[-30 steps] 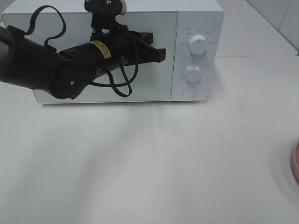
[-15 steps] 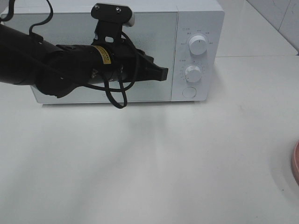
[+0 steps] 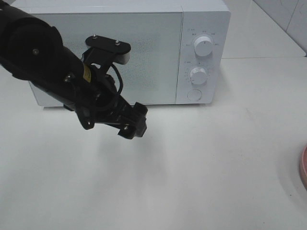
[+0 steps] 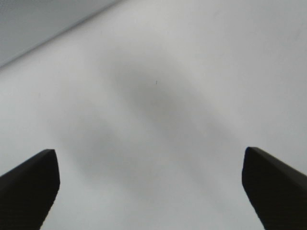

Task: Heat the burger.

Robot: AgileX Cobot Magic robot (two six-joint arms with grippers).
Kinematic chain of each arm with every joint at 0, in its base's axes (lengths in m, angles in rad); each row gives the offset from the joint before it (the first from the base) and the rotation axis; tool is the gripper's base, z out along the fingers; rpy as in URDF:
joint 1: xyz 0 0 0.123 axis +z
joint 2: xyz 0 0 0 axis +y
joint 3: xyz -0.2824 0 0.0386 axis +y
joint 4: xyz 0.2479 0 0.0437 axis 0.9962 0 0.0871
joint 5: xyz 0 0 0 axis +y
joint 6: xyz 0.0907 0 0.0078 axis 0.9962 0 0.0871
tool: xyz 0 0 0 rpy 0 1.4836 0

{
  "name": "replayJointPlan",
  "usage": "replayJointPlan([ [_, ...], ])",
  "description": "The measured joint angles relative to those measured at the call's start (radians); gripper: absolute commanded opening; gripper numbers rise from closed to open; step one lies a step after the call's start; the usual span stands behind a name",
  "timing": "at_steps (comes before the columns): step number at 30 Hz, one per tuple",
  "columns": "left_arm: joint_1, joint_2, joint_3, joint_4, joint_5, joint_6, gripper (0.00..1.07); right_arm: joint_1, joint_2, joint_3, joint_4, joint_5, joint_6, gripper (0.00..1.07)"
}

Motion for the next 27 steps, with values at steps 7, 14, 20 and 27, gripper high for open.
replayJointPlan([
  [7, 0.0, -0.067, 0.0, -0.014, 0.302, 0.0, 0.98, 0.0, 0.0, 0.0, 0.0, 0.0, 0.0, 0.75],
  [14, 0.074, -0.122, 0.0, -0.033, 0.428, 0.002, 0.98, 0.0, 0.0, 0.0, 0.0, 0.0, 0.0, 0.74],
  [20, 0.247, -0.215, 0.0, -0.046, 0.505, 0.061, 0.98, 0.0, 0.0, 0.0, 0.0, 0.0, 0.0, 0.74],
  [27, 0.464, -0.312, 0.008, -0.108, 0.567, 0.164, 0.98, 0.0, 0.0, 0.0, 0.0, 0.0, 0.0, 0.73],
])
